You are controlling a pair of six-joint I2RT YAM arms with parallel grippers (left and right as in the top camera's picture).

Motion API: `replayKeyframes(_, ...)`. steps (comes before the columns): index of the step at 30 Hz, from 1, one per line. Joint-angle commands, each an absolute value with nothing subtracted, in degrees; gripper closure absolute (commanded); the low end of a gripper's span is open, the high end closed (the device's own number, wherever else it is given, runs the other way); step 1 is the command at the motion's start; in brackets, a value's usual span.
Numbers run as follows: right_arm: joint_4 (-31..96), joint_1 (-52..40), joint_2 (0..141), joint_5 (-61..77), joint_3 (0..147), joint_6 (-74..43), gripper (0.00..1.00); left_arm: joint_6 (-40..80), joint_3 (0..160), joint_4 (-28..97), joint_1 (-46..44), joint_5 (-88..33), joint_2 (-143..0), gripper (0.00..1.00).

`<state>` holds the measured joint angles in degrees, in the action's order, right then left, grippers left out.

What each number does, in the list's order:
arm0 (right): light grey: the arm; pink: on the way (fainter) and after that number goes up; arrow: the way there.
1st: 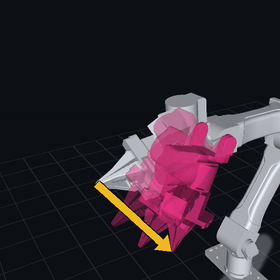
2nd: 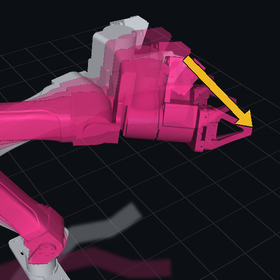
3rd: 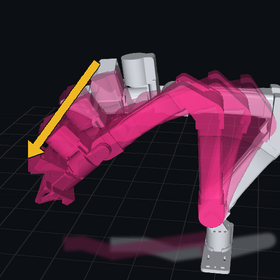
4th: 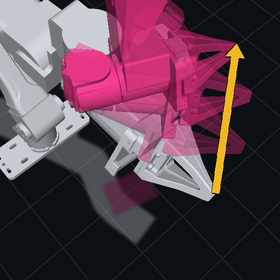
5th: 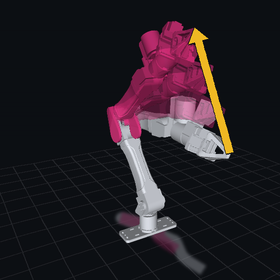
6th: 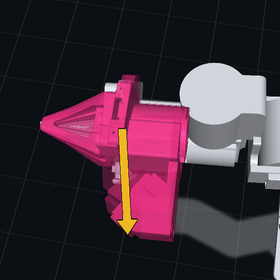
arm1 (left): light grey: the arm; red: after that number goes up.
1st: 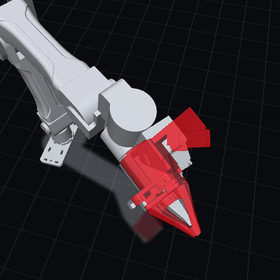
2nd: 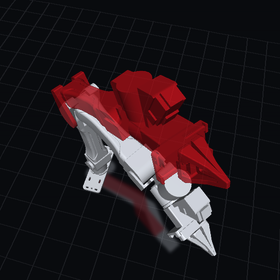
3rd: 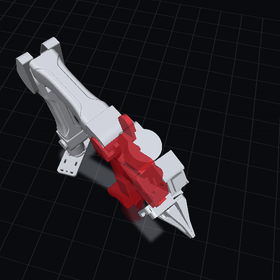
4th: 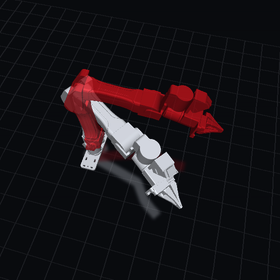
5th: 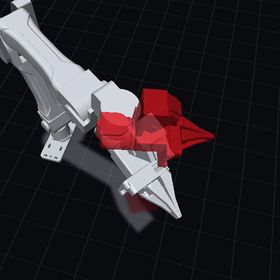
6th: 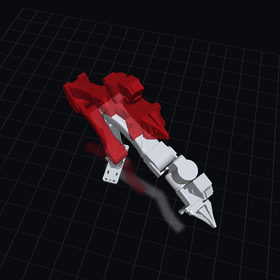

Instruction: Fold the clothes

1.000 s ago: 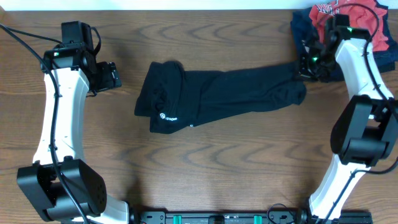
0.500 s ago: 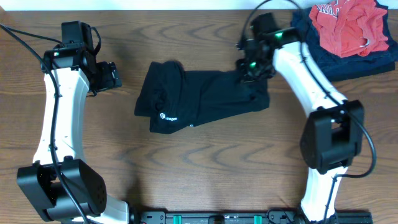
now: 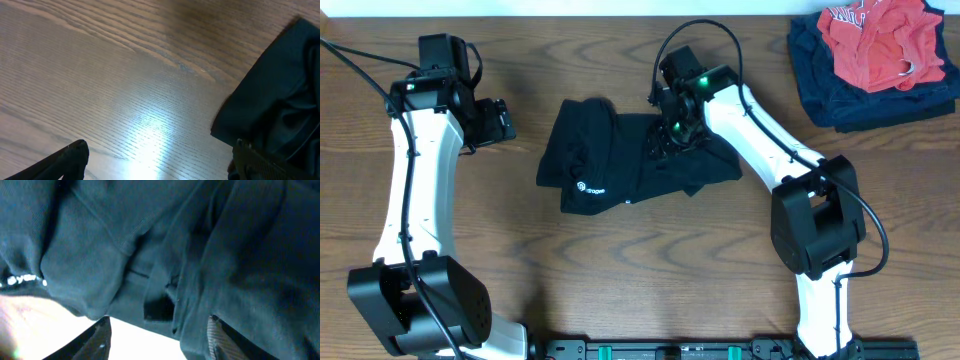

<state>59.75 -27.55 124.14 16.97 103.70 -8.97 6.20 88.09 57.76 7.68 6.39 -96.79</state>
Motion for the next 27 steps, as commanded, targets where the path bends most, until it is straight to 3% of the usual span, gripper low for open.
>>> replayKeyframes(1, 61.3, -26.4, 123.2, 17.5, 107.7, -9.3, 0.43, 6.7, 89.0, 57.8, 7.9, 5.3, -96.2, 0.07)
replayKeyframes(9, 67.1, -23.4, 122.4, 12.3, 112.6, -6.6, 0.42, 3.8, 87.3, 57.1, 7.9, -3.7, -98.2, 0.06)
replayKeyframes(19, 68.4, -19.7, 122.4, 11.8, 112.6, -5.5, 0.42, -9.3, 87.3, 56.2, 7.9, -20.8, -111.0, 0.06)
replayKeyframes(27, 69.0, -18.9, 122.4, 11.8, 112.6, -5.5, 0.42, -14.4, 87.3, 54.8, 7.9, -27.1, -119.9, 0.06)
